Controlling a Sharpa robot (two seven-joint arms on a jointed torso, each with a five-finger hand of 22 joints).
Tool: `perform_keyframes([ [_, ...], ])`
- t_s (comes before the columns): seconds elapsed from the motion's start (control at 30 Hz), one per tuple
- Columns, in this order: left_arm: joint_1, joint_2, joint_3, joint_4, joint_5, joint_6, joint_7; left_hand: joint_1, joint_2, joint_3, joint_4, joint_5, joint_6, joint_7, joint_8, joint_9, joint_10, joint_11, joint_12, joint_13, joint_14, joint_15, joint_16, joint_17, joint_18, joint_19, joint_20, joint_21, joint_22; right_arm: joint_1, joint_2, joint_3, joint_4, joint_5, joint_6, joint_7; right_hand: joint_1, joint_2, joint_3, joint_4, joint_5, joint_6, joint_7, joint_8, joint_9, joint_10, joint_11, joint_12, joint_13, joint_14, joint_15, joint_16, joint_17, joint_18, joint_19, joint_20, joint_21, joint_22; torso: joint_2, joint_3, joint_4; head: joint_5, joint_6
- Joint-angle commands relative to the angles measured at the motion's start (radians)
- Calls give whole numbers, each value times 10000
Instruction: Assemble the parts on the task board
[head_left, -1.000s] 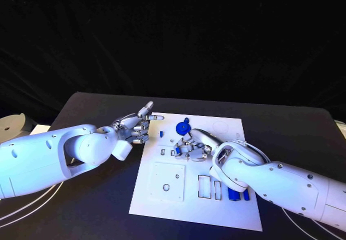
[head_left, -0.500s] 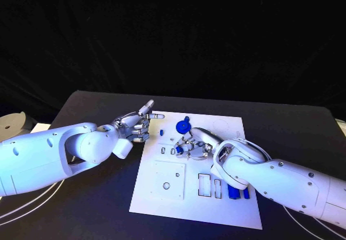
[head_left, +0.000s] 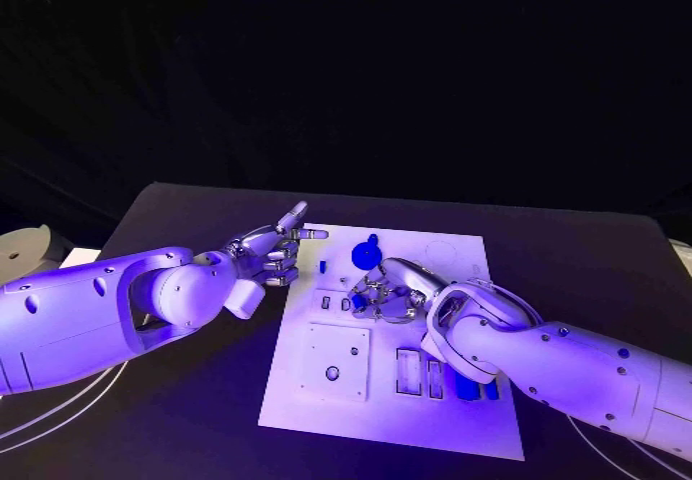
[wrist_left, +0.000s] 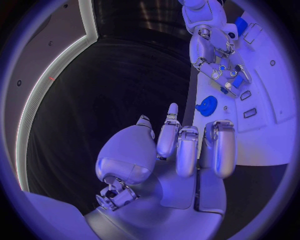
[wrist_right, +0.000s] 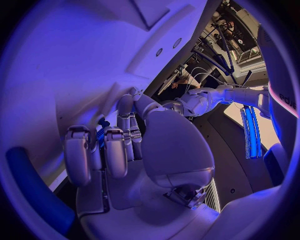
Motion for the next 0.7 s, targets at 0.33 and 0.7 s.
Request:
perform_keyframes([
  [0.33, 10, 13, 6, 5, 26, 118, 3, 126, -13, -13, -61, 40, -83, -18, -63, -14, -32, 40, -52, -16, 1037, 67, 31, 2635, -51, 319, 82, 8, 1067, -61, -256, -35, 520, 507, -258, 646, -187, -51, 388, -109, -1, 78, 82, -16, -76, 192, 51, -1352, -1328, 943, 109, -111, 2167, 11, 129, 59, -69, 965, -5, -12, -11, 17, 40],
  [0.7, 10, -1, 6, 3, 25, 121, -47, 126, -13, -13, -61, 40, -83, -18, -63, -14, -32, 40, -52, -16, 1037, 67, 31, 2635, -51, 319, 82, 8, 1067, -61, -374, -34, 629, 600, -188, 744, -280, -121, 654, -119, 0, 170, 165, -39, -81, -54, 172, -2882, -2570, 851, 227, -356, 1823, 88, -60, 153, -254, 632, 0, -3, -7, 27, 45],
])
